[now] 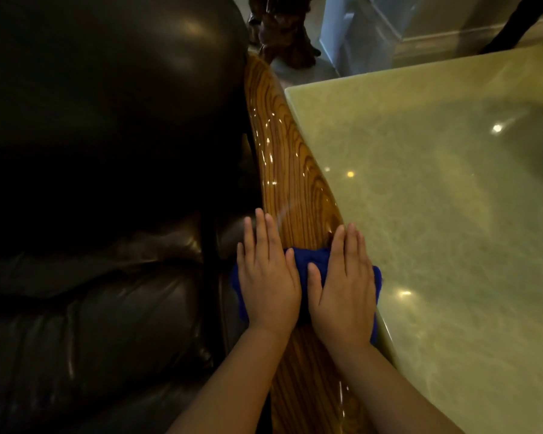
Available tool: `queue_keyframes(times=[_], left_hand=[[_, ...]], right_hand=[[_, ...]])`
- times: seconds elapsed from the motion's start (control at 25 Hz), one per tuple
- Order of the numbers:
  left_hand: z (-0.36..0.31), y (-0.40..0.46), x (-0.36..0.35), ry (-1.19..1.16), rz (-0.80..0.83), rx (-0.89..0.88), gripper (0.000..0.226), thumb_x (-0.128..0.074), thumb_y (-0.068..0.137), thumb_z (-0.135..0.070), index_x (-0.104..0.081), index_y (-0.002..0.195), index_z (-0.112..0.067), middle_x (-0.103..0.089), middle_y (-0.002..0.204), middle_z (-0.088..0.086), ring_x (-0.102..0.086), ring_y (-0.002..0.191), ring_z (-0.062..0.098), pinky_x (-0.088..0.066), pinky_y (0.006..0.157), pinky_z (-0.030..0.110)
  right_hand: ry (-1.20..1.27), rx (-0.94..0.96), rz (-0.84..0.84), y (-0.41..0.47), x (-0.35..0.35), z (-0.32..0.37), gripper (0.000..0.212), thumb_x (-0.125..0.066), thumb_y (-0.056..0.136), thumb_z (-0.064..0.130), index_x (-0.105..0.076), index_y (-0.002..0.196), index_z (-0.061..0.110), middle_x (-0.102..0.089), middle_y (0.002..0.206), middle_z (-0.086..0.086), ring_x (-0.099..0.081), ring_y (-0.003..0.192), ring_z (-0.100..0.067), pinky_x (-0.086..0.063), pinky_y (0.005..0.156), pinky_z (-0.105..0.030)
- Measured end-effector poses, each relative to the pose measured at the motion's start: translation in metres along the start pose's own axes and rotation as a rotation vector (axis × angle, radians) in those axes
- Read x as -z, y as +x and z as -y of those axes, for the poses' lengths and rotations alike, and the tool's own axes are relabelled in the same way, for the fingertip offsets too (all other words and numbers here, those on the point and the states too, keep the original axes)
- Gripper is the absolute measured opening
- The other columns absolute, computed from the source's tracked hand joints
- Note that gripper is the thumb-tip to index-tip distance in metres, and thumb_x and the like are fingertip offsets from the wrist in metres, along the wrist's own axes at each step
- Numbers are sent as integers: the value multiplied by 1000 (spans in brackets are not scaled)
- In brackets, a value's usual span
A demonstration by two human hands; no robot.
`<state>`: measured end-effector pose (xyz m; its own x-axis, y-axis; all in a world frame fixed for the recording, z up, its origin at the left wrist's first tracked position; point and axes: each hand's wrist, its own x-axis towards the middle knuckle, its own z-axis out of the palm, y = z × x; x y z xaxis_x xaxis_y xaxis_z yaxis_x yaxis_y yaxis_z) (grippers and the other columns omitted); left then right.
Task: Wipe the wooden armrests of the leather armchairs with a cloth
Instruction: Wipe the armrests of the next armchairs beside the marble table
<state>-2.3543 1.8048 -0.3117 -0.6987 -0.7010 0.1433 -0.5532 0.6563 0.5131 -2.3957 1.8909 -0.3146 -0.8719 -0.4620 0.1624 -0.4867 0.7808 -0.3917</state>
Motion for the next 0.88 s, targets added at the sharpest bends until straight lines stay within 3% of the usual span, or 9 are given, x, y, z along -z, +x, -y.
queue_keyframes(times=[0.24, 0.4, 0.6, 0.88], left_hand=[[-8, 87, -5, 50, -14, 38, 56, -18, 93, -32, -3, 144, -15, -3, 156, 3, 4, 142, 17, -9, 116, 41], [-8, 145, -12, 43, -25, 74, 55, -23, 96, -31, -5, 144, -13, -4, 157, 5, 2, 143, 18, -12, 116, 41], [-9, 199, -18, 3, -48, 114, 54, -25, 97, -29, -7, 144, -10, -6, 156, 6, -1, 143, 19, -17, 114, 40], [-9, 176, -17, -27, -160, 177, 66, -34, 94, -34, 0, 144, -7, 3, 156, 12, 2, 143, 25, -15, 115, 43]], right_hand=[[86, 70, 31, 90, -4, 16, 65, -21, 92, 49, -10, 145, 13, -18, 155, -7, -13, 142, -16, -21, 108, -32], [157, 61, 56, 147, -15, 27, 66, -27, 92, 46, -10, 145, 10, -17, 155, -7, -15, 142, -17, -26, 109, -35], [211, 37, 87, 203, -29, 42, 64, -29, 94, 42, -10, 144, 8, -15, 155, -11, -15, 142, -20, -21, 112, -36], [145, -2, 100, 187, -25, 43, 64, -28, 91, 48, -11, 144, 16, -23, 152, -15, -35, 132, -31, -37, 101, -46]])
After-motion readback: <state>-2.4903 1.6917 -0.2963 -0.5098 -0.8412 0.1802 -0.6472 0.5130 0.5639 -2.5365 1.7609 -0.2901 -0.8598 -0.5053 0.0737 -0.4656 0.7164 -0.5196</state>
